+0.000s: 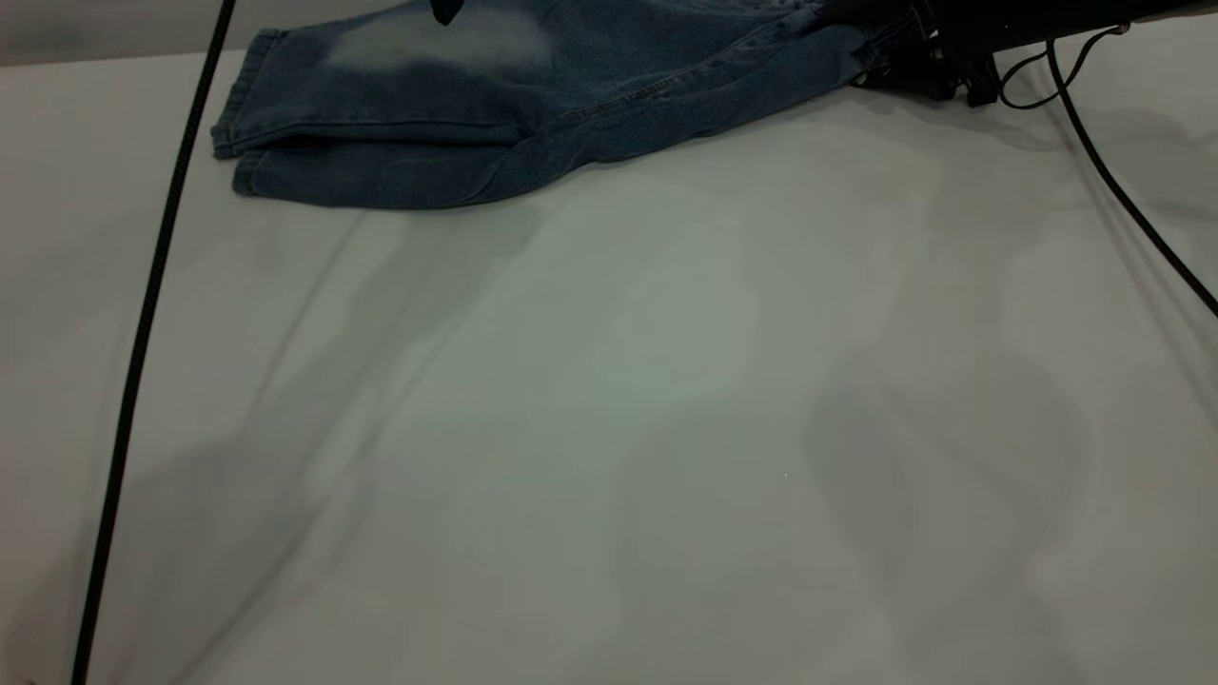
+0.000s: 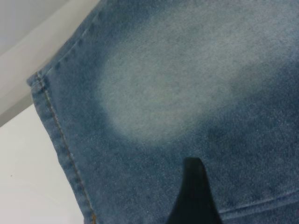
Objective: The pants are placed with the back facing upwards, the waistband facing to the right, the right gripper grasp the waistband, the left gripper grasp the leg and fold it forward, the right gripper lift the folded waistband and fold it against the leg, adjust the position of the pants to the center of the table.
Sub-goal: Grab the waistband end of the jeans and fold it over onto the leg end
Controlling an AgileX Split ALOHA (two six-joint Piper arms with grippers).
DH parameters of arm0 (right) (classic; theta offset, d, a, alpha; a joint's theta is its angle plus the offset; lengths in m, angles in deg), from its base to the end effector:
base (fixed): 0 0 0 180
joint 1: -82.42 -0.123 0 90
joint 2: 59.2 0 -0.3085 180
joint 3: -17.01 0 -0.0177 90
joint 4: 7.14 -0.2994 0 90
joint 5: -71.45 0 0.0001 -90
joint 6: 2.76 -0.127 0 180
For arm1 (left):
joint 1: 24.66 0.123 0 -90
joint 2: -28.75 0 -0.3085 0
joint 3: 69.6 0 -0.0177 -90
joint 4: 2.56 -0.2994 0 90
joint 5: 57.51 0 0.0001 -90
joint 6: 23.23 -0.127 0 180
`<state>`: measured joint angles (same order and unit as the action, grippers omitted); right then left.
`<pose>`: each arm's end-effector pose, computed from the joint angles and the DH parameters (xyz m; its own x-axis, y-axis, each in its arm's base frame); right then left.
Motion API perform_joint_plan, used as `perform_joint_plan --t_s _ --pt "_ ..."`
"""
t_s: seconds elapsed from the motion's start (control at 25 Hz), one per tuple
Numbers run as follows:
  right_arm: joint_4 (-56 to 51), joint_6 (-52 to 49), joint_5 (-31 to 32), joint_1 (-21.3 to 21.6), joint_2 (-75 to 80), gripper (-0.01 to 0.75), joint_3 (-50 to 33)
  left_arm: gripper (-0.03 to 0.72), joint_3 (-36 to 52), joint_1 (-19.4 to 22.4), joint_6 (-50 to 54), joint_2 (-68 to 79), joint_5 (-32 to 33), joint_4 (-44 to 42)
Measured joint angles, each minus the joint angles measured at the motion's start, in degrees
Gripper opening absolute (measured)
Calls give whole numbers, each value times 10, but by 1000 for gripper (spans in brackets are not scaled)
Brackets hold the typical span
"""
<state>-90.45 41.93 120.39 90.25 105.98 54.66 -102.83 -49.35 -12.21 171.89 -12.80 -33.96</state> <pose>0.6131 0.0118 -0.0261 -0.8235 0.4987 -0.2705 0.0508 0.5397 0.8403 0.5584 -0.2054 0.1203 -0.7213 0.5520 -0.4183 0.3870 0.8221 0.4176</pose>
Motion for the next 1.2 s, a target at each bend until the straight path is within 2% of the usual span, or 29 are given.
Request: perform_joint_plan --t_s 0.16,0.2,0.24,0.44,0.64,1.04,1.2 --pt "3 22 4 0 0 143 0 495 0 0 0 0 -2 0" --pt "2 29 7 0 0 93 0 495 0 0 0 0 -2 0" --pt "2 36 9 0 0 74 0 495 0 0 0 0 -2 0" --pt "33 39 19 1 -16 73 -1 495 0 0 1 0 -3 8" --pt "91 37 25 1 -59 73 -2 495 0 0 1 0 -4 57" --pt "195 -9 59 -20 -124 73 -3 495 -3 0 0 9 -66 149" --pt "210 -14 66 -34 -145 73 -3 495 -36 0 0 43 -44 156"
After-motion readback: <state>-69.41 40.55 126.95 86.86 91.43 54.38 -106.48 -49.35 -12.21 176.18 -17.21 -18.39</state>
